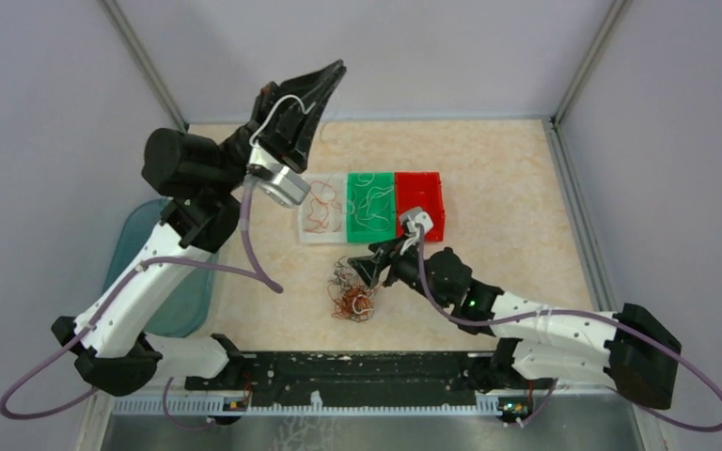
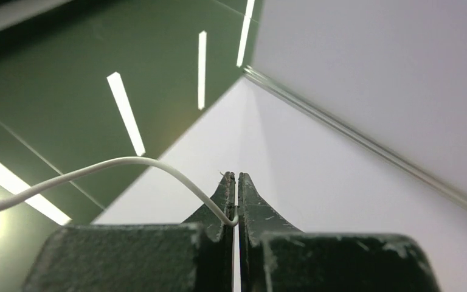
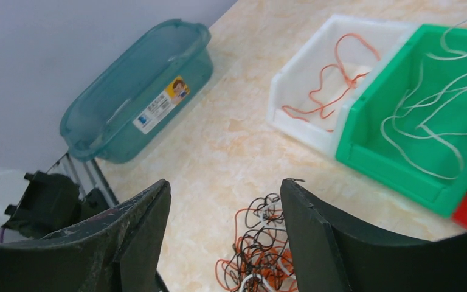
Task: Untangle the cables
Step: Untie the cable, then place the cable in the bin.
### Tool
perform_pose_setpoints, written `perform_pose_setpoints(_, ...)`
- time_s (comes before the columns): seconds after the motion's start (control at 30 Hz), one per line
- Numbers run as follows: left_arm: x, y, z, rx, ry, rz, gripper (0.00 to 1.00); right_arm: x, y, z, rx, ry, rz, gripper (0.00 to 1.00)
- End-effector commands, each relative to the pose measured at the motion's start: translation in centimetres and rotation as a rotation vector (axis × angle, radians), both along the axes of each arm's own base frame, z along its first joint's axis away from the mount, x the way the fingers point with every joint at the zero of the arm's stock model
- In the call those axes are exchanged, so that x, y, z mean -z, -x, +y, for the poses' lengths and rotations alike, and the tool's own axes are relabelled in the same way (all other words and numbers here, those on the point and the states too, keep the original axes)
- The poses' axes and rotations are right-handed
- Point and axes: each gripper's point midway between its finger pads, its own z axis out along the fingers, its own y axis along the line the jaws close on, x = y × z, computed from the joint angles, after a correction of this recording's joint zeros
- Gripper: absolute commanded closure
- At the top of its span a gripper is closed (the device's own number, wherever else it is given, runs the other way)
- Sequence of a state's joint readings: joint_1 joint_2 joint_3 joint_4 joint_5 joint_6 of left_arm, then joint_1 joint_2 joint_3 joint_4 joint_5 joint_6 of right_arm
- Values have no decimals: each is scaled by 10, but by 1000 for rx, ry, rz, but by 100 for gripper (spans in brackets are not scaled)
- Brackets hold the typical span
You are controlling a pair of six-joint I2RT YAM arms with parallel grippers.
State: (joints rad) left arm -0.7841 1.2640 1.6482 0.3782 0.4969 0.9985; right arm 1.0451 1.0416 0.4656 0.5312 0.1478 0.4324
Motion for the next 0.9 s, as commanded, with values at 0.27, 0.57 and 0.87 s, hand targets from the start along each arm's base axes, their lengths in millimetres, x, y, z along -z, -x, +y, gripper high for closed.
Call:
perform_pose_setpoints(0.27,110,-72,-38,-66,-71,336,100,1,-30,-119,516,14,24,35)
perform_pose_setpoints(0.57,177,-125,-57,-161,-123,470,100,10,-28,-145,592,43,44,36)
perform_pose_setpoints(0.87,226,-162,-65,-176,-160,576,100,4,-26,-150,597,20,34,37)
